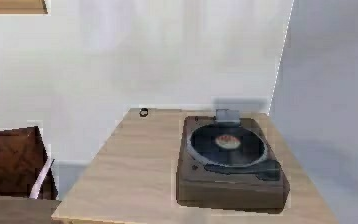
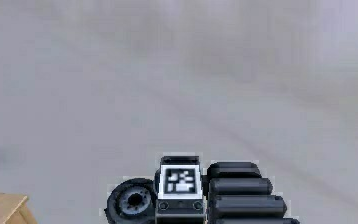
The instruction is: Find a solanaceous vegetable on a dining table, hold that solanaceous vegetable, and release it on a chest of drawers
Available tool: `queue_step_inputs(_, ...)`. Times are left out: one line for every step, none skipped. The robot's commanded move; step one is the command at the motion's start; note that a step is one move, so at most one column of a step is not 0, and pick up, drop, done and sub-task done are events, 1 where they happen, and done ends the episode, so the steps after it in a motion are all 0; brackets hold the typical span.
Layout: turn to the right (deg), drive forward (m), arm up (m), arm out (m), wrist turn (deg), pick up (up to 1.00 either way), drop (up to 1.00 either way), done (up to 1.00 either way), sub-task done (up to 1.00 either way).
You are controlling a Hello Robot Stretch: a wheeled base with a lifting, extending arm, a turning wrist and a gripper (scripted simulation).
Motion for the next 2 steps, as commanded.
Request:
queue_step_inputs(-45.0,0.00,0.00,0.00,0.0,0.00,0.00,0.00,0.00)
queue_step_inputs(-45.0,0.00,0.00,0.00,0.0,0.00,0.00,0.00,0.00)
